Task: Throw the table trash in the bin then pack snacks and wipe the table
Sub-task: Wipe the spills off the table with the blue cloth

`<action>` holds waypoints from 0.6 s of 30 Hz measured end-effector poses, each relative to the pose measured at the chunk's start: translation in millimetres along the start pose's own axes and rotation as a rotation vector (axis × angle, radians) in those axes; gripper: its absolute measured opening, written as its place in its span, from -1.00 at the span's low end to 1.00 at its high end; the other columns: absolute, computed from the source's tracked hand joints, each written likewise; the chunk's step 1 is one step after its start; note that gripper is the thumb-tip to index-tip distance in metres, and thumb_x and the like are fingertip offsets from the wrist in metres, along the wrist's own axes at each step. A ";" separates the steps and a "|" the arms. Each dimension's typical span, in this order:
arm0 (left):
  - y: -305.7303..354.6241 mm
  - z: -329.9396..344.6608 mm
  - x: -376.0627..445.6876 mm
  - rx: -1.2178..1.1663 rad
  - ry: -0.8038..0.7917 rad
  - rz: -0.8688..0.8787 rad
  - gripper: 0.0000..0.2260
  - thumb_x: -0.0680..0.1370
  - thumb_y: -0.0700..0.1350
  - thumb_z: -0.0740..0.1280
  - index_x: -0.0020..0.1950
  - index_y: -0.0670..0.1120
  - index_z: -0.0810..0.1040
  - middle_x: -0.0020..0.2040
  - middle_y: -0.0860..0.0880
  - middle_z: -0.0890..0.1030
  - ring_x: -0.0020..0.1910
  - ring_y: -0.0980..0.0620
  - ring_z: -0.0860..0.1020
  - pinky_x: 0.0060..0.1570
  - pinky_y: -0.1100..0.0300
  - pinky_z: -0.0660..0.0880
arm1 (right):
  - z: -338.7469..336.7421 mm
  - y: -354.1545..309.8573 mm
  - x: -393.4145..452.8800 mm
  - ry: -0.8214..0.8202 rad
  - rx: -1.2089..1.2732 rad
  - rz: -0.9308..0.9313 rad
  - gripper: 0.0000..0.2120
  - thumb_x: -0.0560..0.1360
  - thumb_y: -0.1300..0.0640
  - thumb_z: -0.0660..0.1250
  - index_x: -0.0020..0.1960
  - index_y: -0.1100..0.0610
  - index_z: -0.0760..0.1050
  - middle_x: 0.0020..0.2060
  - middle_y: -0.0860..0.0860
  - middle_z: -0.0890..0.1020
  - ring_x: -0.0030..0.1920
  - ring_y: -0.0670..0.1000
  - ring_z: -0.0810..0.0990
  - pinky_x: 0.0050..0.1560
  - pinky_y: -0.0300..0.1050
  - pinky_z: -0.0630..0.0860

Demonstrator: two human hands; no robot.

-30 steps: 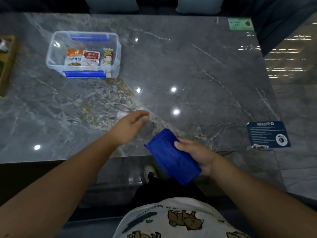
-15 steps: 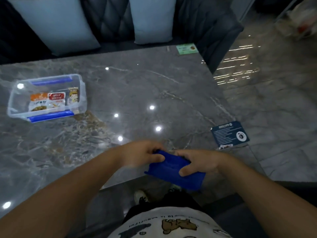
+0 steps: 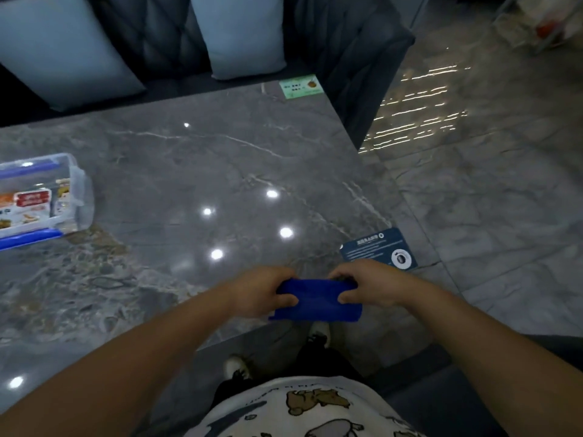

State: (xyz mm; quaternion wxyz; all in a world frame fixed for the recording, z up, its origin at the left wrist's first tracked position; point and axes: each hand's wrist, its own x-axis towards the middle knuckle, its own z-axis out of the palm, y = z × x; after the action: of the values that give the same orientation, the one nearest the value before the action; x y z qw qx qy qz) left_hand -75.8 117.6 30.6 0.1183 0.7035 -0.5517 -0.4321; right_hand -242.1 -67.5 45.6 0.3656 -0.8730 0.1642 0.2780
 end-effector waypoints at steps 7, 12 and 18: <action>6.9 -5.1 86.6 -0.013 0.187 -0.179 -0.91 0.52 -0.07 0.33 -0.01 0.04 0.47 -0.05 -0.01 0.53 -0.10 0.05 0.46 -0.13 0.18 0.32 | -61.5 78.2 43.1 0.087 -0.170 -0.087 -0.77 0.51 0.08 0.33 0.15 0.06 0.55 0.00 0.00 0.60 -0.06 -0.06 0.52 -0.11 -0.15 0.41; -2.6 -25.1 136.1 0.098 0.431 -0.325 -0.83 0.52 -0.07 0.29 0.10 -0.04 0.49 0.08 -0.12 0.58 0.03 -0.15 0.54 -0.15 0.15 0.31 | -96.0 97.7 97.6 0.284 -0.287 -0.189 -0.80 0.49 0.17 0.31 0.10 0.14 0.53 0.00 0.11 0.57 0.00 0.11 0.53 -0.11 -0.12 0.35; -4.0 -16.4 154.8 0.336 0.622 -0.308 -0.83 0.45 -0.22 0.33 0.03 -0.18 0.55 -0.06 -0.25 0.60 -0.11 -0.28 0.57 -0.19 0.01 0.43 | -88.6 122.3 129.2 0.558 -0.494 -0.303 -0.91 0.40 0.25 0.34 -0.10 0.20 0.48 -0.18 0.16 0.54 -0.22 0.21 0.52 -0.28 0.03 0.45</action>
State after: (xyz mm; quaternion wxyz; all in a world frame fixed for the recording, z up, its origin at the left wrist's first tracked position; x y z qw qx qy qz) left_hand -58.3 -22.0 -36.1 0.0967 0.8852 -0.4404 -0.1142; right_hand -167.3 -225.9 -48.3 0.1229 -0.9909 0.0550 0.0043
